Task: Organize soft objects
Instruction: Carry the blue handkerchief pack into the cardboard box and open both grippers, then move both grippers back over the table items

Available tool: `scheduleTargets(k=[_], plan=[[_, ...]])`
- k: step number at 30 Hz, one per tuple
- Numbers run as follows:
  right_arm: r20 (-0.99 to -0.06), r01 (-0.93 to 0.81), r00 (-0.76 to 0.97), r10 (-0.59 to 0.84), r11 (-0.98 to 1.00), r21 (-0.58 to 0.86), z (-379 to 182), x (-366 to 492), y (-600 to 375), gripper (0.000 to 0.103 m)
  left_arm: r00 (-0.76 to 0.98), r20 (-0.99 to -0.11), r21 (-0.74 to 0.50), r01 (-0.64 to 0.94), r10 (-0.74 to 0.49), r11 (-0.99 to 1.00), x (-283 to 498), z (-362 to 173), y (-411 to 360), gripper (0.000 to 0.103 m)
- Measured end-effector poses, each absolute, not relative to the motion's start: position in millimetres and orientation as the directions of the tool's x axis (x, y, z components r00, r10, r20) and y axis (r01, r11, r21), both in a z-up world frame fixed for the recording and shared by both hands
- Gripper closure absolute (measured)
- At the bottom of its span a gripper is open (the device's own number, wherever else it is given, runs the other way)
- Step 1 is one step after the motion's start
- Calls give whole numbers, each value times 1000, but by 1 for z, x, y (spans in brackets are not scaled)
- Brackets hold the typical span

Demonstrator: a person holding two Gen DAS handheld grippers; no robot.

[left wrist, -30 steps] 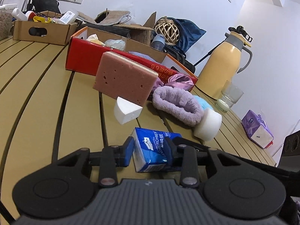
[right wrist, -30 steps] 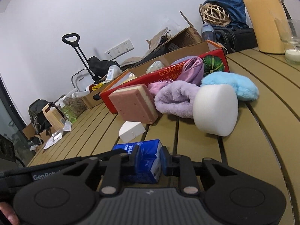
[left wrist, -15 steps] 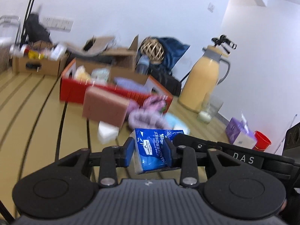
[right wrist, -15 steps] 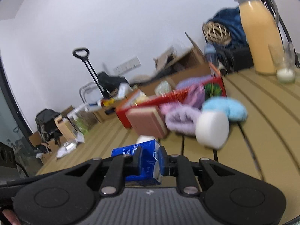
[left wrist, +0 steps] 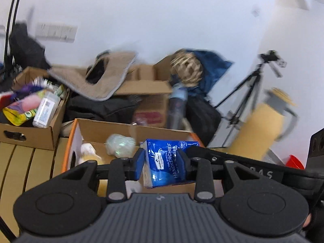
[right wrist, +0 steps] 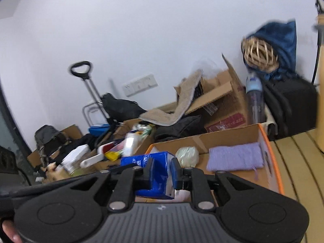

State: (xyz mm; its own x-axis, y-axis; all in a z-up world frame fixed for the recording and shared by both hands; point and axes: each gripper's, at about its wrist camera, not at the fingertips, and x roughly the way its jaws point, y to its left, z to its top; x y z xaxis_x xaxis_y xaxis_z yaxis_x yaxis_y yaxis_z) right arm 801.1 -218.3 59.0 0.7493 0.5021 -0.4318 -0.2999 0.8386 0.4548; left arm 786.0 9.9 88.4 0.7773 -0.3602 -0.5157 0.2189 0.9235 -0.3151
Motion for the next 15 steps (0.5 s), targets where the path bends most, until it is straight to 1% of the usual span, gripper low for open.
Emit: scheduleTargets(k=[2, 3, 5, 7, 9, 11, 13, 15], plan=[[-479, -262, 719, 504, 835, 484, 41, 848, -210, 86, 753, -566, -304, 189, -337, 934, 828, 66, 18, 69], [-511, -238, 703, 494, 841, 486, 30, 872, -204, 86, 735, -597, -303, 165, -322, 939, 848, 53, 21, 72], [-576, -203, 672, 466, 864, 461, 6, 909, -189, 86, 687, -663, -311, 110, -299, 944, 879, 27, 27, 73], [-652, -167, 622, 433, 887, 430, -22, 937, -174, 91, 647, -713, -293, 75, -270, 953, 897, 7, 29, 73], [-700, -155, 591, 401, 908, 390, -42, 949, -163, 93, 632, -735, -257, 74, -245, 964, 902, -3, 32, 73], [-726, -161, 557, 404, 910, 382, -53, 952, -157, 92, 643, -720, -269, 88, -261, 959, 901, -2, 39, 69], [-721, -167, 543, 431, 897, 410, -55, 953, -158, 91, 654, -707, -280, 89, -268, 956, 897, 4, 45, 58], [-710, -183, 553, 437, 895, 408, -50, 950, -159, 89, 676, -691, -253, 105, -256, 962, 887, 14, 45, 50]])
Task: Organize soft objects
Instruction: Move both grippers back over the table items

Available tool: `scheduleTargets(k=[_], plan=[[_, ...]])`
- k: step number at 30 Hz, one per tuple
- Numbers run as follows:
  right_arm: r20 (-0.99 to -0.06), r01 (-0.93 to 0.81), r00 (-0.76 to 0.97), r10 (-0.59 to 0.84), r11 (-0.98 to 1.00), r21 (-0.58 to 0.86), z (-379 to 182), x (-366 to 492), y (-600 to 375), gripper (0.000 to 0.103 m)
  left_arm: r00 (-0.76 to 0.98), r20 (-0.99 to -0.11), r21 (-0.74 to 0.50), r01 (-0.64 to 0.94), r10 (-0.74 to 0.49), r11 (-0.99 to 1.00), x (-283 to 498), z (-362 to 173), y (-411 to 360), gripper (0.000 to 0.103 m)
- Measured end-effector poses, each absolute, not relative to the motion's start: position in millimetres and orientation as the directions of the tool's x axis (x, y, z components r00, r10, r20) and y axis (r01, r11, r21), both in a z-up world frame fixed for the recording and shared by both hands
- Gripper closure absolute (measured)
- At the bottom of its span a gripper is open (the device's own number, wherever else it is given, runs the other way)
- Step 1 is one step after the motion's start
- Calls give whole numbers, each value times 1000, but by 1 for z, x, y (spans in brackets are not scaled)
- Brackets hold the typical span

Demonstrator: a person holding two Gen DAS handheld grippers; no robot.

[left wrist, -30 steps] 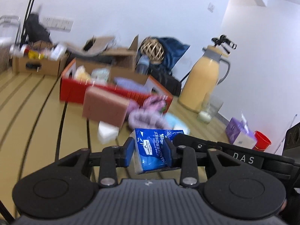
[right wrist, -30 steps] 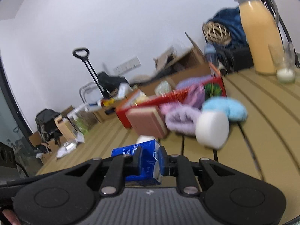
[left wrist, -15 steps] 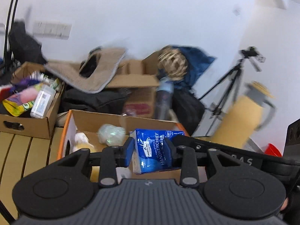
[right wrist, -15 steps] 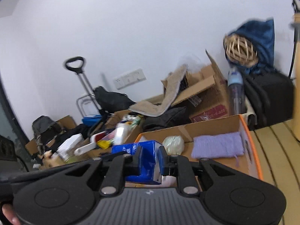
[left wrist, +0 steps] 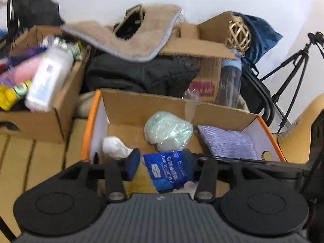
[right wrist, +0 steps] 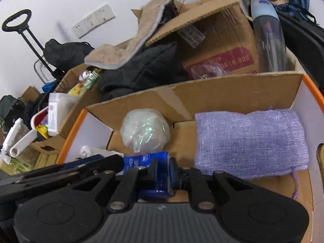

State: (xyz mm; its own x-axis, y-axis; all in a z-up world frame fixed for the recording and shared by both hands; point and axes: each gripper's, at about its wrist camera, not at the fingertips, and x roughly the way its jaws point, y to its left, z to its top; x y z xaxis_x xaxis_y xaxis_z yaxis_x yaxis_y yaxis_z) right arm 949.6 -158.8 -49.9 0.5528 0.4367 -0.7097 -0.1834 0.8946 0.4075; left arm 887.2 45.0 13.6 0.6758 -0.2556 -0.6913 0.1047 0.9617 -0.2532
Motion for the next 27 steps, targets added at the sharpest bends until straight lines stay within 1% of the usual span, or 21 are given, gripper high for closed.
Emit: scheduleTargets(k=[2, 5, 6, 7, 8, 9, 11, 12, 14, 16, 17, 19, 21, 23, 24, 25, 27], plan=[[-712, -188, 563, 420, 904, 385, -40, 942, -160, 89, 693, -680, -220, 118, -239, 968, 874, 29, 43, 50], [-700, -217, 590, 401, 915, 341, -8, 921, -168, 89, 720, -654, -195, 135, -231, 972, 850, 59, 43, 49], [-694, -228, 603, 393, 919, 321, 6, 910, -173, 88, 732, -643, -183, 140, -226, 973, 840, 71, 43, 46], [-687, -237, 619, 381, 924, 300, 19, 900, -178, 87, 746, -630, -166, 143, -217, 976, 827, 83, 45, 40], [-677, -242, 640, 364, 931, 272, 33, 886, -184, 86, 757, -621, -146, 146, -205, 978, 815, 91, 47, 37], [-668, -244, 655, 353, 936, 254, 46, 876, -191, 82, 770, -609, -116, 150, -189, 982, 800, 99, 49, 34], [-656, -244, 678, 332, 943, 226, 67, 851, -206, 78, 787, -597, -46, 158, -154, 986, 770, 113, 53, 33], [-651, -252, 688, 320, 947, 199, 80, 837, -214, 78, 793, -596, -15, 146, -126, 989, 754, 119, 56, 33], [-634, -253, 716, 293, 955, 156, 99, 811, -228, 76, 802, -590, 14, 127, -94, 992, 729, 130, 60, 33], [-614, -234, 739, 277, 960, 152, 117, 785, -244, 72, 820, -566, 15, 108, -80, 994, 703, 148, 64, 32], [-603, -233, 743, 289, 957, 171, 124, 772, -250, 70, 832, -549, 15, 103, -78, 995, 689, 157, 63, 31], [-589, -247, 745, 314, 949, 194, 133, 746, -258, 69, 854, -515, 9, 94, -76, 996, 664, 169, 62, 29], [-566, -270, 756, 328, 945, 187, 138, 713, -263, 69, 884, -464, 17, 77, -61, 997, 626, 174, 60, 28], [-533, -291, 779, 330, 943, 159, 137, 677, -268, 68, 913, -408, 73, 59, -24, 996, 586, 168, 50, 26], [-516, -302, 790, 331, 943, 142, 135, 661, -269, 67, 931, -366, 110, 53, -9, 993, 562, 162, 45, 25], [-497, -320, 801, 333, 941, 115, 133, 640, -270, 66, 946, -323, 135, 40, 6, 990, 537, 154, 39, 22], [-463, -338, 823, 330, 939, 67, 125, 596, -276, 60, 961, -275, 166, 39, 8, 985, 491, 140, 33, 20]])
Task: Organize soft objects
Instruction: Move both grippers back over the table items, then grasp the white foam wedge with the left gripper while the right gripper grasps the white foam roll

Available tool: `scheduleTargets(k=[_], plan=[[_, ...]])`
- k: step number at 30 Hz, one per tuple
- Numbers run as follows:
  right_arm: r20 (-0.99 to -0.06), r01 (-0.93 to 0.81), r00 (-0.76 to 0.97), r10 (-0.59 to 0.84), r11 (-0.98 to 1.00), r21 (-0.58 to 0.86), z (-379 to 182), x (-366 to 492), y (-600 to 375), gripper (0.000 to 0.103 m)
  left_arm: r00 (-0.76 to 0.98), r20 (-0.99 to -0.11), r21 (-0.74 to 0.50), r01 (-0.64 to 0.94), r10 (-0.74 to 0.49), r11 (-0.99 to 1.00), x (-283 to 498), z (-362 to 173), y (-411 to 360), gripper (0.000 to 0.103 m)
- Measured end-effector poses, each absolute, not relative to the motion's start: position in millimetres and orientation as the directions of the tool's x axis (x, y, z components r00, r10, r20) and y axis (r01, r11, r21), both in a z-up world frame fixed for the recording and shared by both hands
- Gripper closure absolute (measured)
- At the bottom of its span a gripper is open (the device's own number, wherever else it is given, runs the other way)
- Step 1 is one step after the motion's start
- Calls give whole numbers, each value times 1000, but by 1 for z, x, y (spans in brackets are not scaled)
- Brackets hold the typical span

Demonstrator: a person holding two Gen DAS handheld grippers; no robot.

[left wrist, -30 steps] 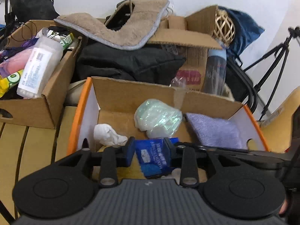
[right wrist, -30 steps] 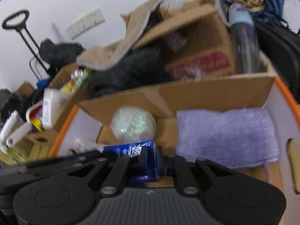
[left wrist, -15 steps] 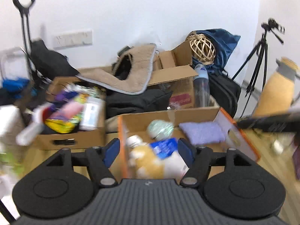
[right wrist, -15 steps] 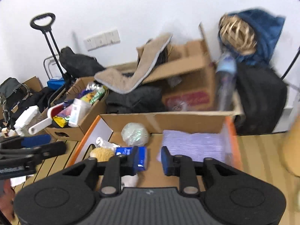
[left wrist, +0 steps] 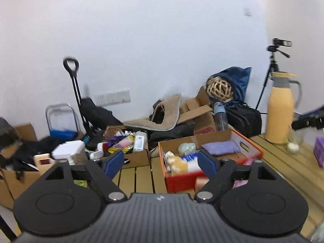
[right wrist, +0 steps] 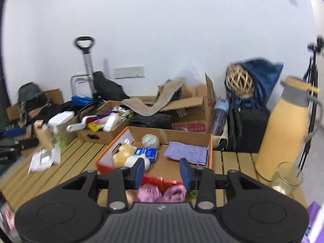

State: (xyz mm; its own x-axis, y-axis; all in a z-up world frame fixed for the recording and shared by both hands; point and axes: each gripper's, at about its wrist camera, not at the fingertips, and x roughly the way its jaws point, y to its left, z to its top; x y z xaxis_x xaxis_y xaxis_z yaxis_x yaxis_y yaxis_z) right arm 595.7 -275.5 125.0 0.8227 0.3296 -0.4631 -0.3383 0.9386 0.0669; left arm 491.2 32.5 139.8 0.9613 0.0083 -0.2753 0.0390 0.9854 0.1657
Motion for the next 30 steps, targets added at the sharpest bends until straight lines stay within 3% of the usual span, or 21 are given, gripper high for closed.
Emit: scheduleTargets(k=[5, 8, 11, 13, 16, 22, 30], plan=[[-380, -356, 863, 333, 934, 8, 100, 496, -280, 57, 977, -210, 96, 45, -23, 994, 389, 114, 29, 12], [-336, -355, 878, 342, 935, 23, 81, 440, -280, 49, 989, -147, 94, 24, -10, 995, 335, 100, 24, 5], [-329, -332, 888, 320, 943, 22, 62, 383, -275, 46, 987, -157, 67, 37, -27, 997, 293, 83, 18, 5], [-315, -322, 890, 330, 943, 78, 49, 347, -276, 38, 984, -171, 59, 67, -56, 996, 275, 73, 17, 4], [-327, -321, 879, 348, 938, 133, 35, 318, -270, 32, 978, -199, 71, 80, -65, 994, 267, 65, 16, 4], [-367, -360, 856, 363, 930, 78, 31, 317, -249, 34, 978, -199, 19, 70, -65, 997, 274, 61, 26, 4], [-424, -275, 852, 307, 952, 135, -5, 376, -256, 38, 945, -315, 3, 98, -92, 995, 346, 28, 19, 4]])
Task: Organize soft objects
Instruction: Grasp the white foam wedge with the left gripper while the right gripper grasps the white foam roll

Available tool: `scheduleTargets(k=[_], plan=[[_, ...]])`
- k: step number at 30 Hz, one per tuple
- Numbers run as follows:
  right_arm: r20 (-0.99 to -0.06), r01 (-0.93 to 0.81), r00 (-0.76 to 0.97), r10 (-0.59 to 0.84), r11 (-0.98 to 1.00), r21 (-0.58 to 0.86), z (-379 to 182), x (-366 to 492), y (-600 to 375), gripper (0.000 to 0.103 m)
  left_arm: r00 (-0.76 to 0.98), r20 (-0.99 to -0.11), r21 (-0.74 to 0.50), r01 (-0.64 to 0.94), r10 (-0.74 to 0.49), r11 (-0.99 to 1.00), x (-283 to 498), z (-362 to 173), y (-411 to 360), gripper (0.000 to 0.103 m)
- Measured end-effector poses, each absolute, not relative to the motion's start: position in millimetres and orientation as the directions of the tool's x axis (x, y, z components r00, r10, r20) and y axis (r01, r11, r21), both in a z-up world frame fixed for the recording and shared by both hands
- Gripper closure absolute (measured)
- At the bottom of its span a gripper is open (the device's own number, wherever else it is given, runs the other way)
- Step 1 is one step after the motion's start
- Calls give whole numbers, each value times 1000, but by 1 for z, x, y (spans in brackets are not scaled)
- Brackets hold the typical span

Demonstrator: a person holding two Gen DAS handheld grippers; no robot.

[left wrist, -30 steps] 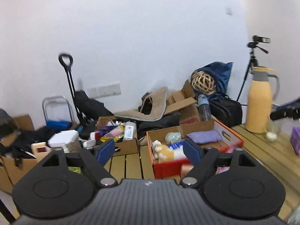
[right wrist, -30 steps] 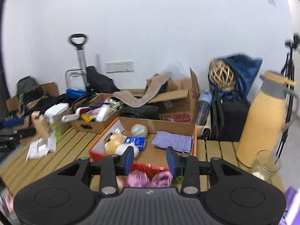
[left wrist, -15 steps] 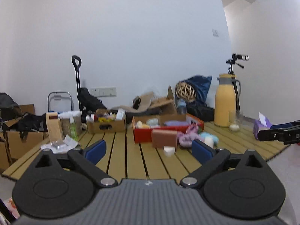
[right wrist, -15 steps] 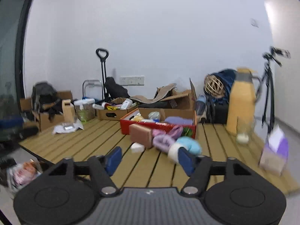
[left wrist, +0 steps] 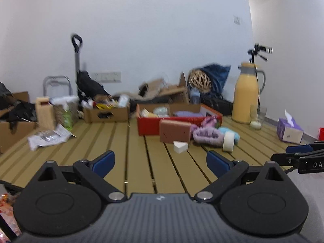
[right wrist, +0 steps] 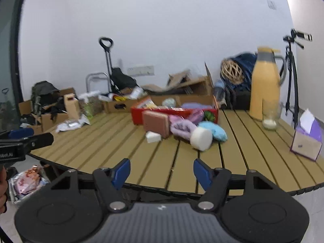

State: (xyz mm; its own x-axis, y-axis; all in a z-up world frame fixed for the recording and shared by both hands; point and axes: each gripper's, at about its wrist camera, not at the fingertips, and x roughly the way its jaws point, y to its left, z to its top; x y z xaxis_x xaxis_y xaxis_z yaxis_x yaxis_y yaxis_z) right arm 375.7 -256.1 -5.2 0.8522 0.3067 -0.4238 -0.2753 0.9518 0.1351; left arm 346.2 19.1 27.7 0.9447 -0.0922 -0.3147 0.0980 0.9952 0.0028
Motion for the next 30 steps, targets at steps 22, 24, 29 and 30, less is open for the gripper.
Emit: scheduleTargets(k=[22, 24, 29, 30], plan=[[-434, -142, 856, 280, 935, 324, -81, 591, -277, 59, 773, -594, -117, 190, -222, 975, 621, -55, -19, 73], [-431, -157, 854, 292, 934, 321, -80, 592, -274, 65, 772, -591, -118, 204, -234, 972, 620, -55, -19, 75], [-424, -166, 854, 303, 929, 331, -82, 593, -277, 70, 771, -585, -159, 196, -252, 968, 621, -55, -14, 77], [-422, -165, 853, 308, 925, 341, -83, 593, -278, 71, 771, -584, -160, 195, -252, 968, 621, -54, -14, 78]])
